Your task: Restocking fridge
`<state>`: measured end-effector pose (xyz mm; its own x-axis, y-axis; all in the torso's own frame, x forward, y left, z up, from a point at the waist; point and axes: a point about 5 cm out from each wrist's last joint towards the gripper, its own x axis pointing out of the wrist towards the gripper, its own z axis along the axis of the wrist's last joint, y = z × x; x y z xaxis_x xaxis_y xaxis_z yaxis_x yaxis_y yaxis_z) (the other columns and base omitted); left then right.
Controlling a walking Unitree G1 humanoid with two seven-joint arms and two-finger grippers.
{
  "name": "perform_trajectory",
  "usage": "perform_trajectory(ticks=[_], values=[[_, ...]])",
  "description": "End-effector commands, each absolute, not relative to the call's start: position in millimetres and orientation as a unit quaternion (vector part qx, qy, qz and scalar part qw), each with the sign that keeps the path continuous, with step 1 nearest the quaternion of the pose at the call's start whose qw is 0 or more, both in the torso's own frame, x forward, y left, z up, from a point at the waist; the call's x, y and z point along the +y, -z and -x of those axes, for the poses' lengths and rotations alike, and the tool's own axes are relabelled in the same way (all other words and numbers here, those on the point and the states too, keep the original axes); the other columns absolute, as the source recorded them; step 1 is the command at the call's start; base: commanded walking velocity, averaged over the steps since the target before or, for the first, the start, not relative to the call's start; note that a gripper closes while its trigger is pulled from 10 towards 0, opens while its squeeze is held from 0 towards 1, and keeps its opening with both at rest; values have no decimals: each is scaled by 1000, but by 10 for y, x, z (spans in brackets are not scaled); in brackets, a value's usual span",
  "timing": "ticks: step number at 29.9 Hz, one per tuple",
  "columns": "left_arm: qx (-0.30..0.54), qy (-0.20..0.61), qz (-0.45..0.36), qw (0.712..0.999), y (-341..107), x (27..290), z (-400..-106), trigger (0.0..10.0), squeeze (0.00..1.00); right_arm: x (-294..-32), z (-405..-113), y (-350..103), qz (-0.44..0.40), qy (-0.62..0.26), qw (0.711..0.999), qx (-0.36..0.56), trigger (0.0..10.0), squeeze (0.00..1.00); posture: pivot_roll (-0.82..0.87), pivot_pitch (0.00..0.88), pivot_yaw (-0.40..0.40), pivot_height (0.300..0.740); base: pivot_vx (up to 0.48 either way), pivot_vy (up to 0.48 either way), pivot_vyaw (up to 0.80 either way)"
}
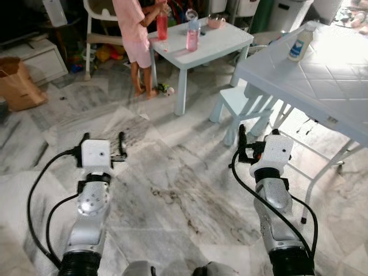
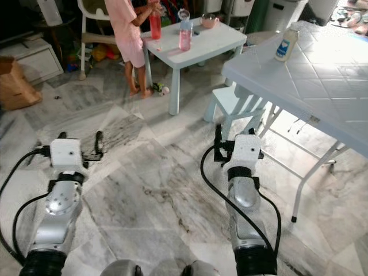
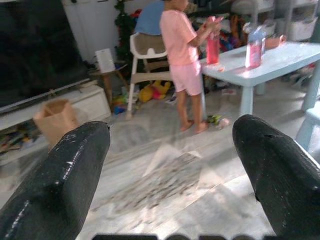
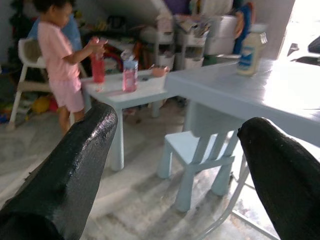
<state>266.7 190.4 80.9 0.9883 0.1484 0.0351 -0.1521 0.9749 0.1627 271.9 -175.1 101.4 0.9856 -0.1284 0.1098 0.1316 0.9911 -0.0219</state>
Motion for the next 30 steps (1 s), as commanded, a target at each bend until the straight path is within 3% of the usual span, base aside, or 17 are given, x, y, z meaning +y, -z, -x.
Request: perform_trajectory(ticks=[1, 6, 13, 23, 30], values=[[-22, -88, -88, 992, -872, 1981, -2624, 10000, 0, -1815, -2618, -1041, 4, 76, 995, -58, 10000, 0, 58, 0, 18, 740, 0, 0, 0], [0, -104, -100, 990, -766, 2187, -2405, 10000, 0, -1877, -2325, -891, 12, 47, 998, -34, 10000, 0, 57, 0, 16, 740, 0, 0, 0], [13, -89, -98, 991, -706, 2120, -2330, 10000, 0, -1897, -2103, -784, 30, 31, 999, 0, 10000, 0, 44, 0, 21, 740, 0, 0, 0], [-12, -26, -70, 997, -799, 1863, -2511, 10000, 0, -1918, -2161, -824, 45, 23, 999, -20, 10000, 0, 19, 4, 26, 740, 49, 0, 0], [8, -14, -55, 998, -688, 1800, -2473, 10000, 0, -1960, -2253, -710, 11, 49, 999, 1, 10000, 0, 11, 0, 44, 740, 370, 0, -777]])
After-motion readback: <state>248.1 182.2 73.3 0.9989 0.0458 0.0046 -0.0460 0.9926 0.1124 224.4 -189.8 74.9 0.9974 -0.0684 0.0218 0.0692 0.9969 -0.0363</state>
